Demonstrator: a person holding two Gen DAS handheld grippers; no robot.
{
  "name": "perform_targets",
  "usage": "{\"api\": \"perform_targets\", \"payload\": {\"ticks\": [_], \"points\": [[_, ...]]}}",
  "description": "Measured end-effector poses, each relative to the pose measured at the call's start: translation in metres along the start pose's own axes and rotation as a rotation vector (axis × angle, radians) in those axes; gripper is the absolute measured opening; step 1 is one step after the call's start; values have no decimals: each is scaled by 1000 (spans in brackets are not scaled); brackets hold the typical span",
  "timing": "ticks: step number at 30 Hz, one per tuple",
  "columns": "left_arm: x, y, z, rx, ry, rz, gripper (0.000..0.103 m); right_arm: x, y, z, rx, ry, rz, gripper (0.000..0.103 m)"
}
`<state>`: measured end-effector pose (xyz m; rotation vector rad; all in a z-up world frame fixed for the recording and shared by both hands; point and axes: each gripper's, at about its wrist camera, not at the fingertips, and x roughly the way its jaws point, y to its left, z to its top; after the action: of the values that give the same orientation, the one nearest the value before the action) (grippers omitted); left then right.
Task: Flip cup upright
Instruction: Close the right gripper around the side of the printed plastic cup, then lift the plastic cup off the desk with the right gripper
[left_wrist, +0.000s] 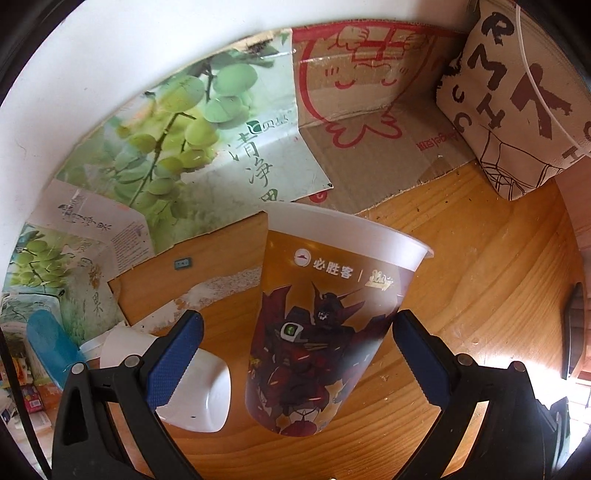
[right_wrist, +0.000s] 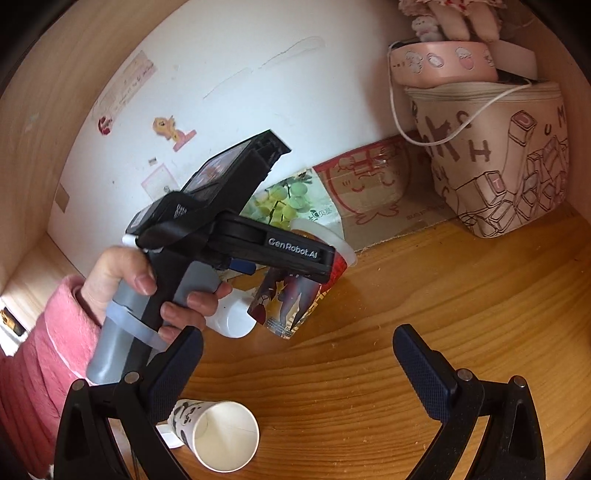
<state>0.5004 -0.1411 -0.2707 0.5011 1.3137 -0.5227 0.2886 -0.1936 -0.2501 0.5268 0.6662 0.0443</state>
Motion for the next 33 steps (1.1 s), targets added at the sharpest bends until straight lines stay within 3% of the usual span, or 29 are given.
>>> {"api": "perform_targets", "payload": {"ticks": [5,12,24,33], "points": [[9,-3,0,-13,16,-13,100,12,3,-7,-33,17,-15,103],[23,-8,2,-25,43,-34,78,23,1,-12,-35,39,-22,103],[-3,-19,-10,7,21,-49,78,15,5,-8,-37,41,-21,103],[-51,-23,-24,46,-64,-66,77,-22,30,-5,-103,8,-9,103]]}}
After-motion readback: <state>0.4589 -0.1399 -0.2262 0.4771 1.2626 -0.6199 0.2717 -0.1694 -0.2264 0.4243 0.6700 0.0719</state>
